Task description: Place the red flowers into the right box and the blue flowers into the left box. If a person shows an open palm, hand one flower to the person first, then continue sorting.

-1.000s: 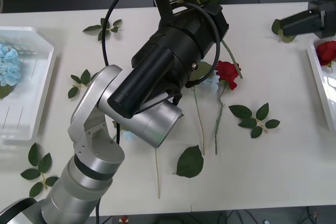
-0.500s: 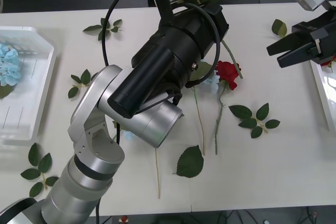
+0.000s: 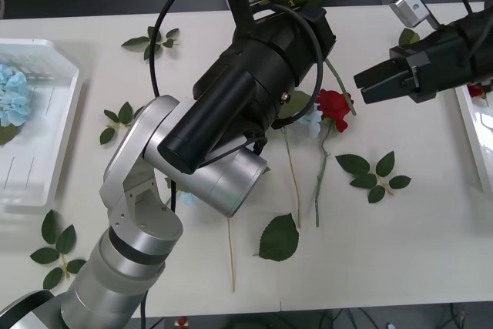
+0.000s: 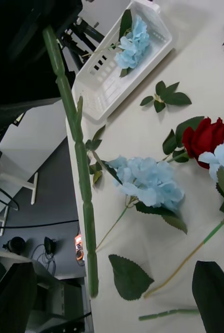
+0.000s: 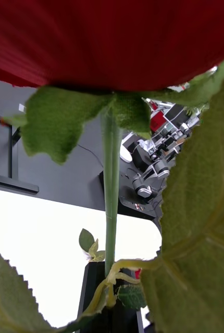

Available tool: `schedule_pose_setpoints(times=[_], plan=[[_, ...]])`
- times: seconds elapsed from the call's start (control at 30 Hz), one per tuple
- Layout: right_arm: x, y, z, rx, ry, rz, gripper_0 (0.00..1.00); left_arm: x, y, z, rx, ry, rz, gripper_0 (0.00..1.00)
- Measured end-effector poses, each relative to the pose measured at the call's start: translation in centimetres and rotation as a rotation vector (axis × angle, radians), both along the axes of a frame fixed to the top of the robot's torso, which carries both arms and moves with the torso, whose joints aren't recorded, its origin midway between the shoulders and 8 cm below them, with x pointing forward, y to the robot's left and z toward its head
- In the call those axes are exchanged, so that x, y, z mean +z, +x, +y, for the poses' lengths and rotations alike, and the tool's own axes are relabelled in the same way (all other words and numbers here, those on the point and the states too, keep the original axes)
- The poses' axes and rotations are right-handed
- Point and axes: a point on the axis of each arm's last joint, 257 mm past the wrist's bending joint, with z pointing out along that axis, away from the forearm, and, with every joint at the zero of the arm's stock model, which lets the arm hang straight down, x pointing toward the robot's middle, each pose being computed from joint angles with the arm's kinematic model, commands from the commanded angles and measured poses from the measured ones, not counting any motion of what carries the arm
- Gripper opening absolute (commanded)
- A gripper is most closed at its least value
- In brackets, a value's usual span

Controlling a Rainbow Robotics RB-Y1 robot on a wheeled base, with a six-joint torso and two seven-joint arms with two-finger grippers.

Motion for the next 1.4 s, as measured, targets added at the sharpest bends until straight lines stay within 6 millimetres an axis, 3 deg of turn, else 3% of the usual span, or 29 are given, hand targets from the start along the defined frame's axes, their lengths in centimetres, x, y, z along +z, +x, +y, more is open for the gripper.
schedule_pose_setpoints(times=[0.07,0.13,0.27,0.3,0.37,0.97,1.0,1.03,1.07,1.1,1.13,1.4], plan=[[-0.2,0.1,0.9,-0.002,0.013,0.013,0.87,0.0,0.0,0.0,0.0,0.0,0.0,0.0],[-0.4,0.1,1.7,0.002,0.023,0.021,0.78,0.0,0.0,0.0,0.0,0.0,0.0,0.0],[-0.7,0.3,2.4,0.002,0.019,0.014,0.23,0.0,0.0,0.0,0.0,0.0,0.0,0.0],[-0.8,0.3,2.4,0.002,0.013,0.012,0.13,0.0,0.0,0.0,0.0,0.0,0.0,0.0],[-0.9,0.3,2.5,-0.001,0.004,0.017,0.03,0.0,0.0,0.0,0.0,0.0,0.0,0.0],[-0.9,0.1,2.7,-0.006,0.0,0.04,0.0,0.0,0.0,0.0,0.0,0.0,0.0,0.0],[-0.9,0.1,2.7,-0.007,0.0,0.042,0.0,0.0,0.0,0.0,0.0,0.0,0.0,0.04],[-0.9,0.1,2.7,-0.008,0.0,0.044,0.0,0.0,0.0,0.0,0.0,0.0,0.0,0.27],[-0.9,0.1,2.7,-0.008,0.0,0.045,0.0,0.0,0.0,0.0,0.0,0.0,0.0,0.68],[-0.9,0.1,2.7,-0.009,0.0,0.046,0.0,0.0,0.0,0.0,0.0,0.0,0.0,0.9],[-0.9,0.1,2.7,-0.009,0.0,0.047,0.0,0.0,0.0,0.0,0.0,0.0,0.0,1.0],[-0.9,0.1,2.7,-0.013,0.0,0.055,0.0,0.0,0.0,0.0,0.0,0.0,0.0,1.0]])
